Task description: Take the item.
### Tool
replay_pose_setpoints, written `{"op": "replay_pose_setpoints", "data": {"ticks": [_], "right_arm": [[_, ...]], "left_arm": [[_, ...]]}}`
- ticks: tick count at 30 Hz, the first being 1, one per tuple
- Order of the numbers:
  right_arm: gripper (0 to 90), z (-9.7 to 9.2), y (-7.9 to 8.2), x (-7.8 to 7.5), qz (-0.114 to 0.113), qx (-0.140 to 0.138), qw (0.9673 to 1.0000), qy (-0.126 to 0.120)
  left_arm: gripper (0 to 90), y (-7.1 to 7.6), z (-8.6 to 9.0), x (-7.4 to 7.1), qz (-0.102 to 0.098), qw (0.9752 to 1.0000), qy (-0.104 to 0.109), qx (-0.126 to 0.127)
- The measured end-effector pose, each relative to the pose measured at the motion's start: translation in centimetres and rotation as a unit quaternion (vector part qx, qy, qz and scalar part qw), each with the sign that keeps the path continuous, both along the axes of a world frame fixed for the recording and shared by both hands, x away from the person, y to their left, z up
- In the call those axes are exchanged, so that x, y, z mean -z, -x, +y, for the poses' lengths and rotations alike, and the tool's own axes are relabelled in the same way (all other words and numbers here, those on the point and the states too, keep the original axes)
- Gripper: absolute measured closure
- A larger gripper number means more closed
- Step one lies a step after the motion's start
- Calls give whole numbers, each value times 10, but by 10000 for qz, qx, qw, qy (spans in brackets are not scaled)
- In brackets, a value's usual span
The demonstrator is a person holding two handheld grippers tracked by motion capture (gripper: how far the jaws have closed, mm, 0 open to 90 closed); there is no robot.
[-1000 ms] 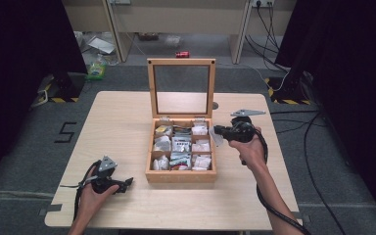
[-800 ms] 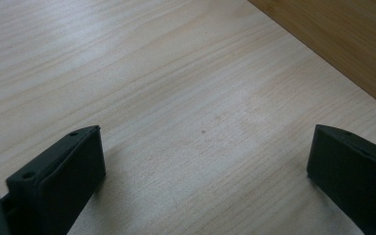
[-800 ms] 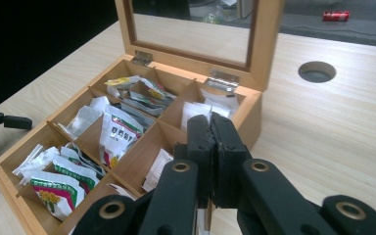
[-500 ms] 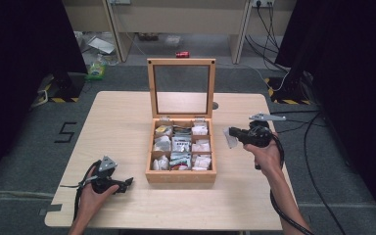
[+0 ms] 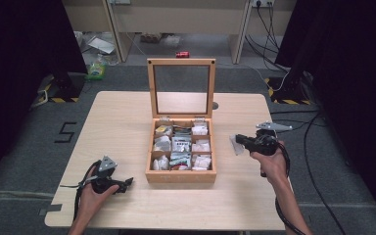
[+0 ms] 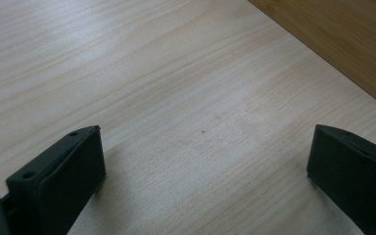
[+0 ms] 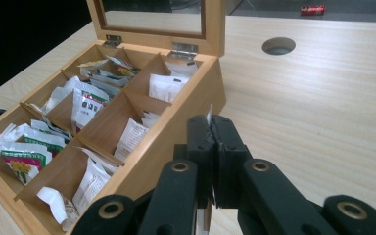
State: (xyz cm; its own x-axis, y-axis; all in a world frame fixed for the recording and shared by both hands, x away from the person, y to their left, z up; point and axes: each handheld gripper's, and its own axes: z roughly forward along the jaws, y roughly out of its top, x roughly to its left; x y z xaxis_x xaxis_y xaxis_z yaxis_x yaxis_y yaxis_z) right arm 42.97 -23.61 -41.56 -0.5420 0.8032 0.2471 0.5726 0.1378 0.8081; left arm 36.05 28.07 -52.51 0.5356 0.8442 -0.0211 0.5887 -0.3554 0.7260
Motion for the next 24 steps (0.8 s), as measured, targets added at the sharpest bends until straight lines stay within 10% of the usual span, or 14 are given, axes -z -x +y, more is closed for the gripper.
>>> {"op": "replay_pose_setpoints", "data": {"ticks": [24], "right_arm": [[871,-1,3,45,332,147,9993,20]], "left_arm": [[2,0,0,0,-1,10000,-3,2]]}}
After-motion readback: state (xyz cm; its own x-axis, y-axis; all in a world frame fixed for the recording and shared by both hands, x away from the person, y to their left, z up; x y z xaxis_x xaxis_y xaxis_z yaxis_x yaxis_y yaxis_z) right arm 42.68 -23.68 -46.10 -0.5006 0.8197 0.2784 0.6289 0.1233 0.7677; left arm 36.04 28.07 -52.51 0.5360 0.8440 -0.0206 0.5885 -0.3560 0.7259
